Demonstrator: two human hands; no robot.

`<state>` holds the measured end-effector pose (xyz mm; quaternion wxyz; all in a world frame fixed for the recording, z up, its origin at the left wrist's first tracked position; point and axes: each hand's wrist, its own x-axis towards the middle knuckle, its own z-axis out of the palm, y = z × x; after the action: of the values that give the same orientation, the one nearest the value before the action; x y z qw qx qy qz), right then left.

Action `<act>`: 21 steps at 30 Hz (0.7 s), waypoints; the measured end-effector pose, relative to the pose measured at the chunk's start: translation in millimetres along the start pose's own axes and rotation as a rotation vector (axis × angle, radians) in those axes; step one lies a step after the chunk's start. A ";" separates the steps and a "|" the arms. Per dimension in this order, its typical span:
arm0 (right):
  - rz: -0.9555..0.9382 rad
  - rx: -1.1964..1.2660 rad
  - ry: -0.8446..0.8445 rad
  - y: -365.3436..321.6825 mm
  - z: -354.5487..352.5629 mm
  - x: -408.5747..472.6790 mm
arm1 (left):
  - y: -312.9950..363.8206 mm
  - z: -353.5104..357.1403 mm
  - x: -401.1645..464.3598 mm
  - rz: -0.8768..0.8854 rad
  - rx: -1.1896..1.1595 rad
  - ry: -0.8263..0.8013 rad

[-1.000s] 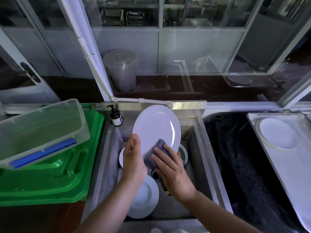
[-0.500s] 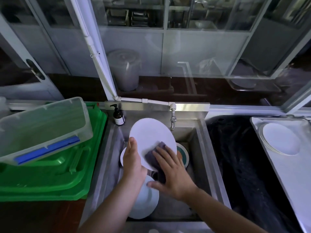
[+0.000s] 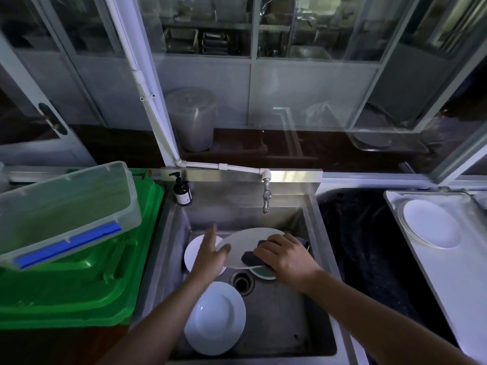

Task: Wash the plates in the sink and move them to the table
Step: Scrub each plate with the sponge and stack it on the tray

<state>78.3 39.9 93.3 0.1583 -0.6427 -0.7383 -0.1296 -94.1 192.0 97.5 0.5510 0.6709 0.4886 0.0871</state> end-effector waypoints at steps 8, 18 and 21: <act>-0.118 0.055 -0.204 26.0 -29.1 9.0 | 9.5 -3.6 1.5 0.461 0.532 -0.772; 0.035 0.232 -0.237 58.6 -54.7 28.3 | 15.3 21.8 -20.5 0.305 0.273 -0.531; 0.442 0.478 -0.084 60.8 -62.7 26.5 | 4.2 22.3 -24.5 -0.001 -0.196 -0.542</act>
<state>139.4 47.7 160.6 0.2984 -0.7369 -0.5962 0.1114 -89.6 159.4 102.9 0.7237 0.6132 0.3128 -0.0489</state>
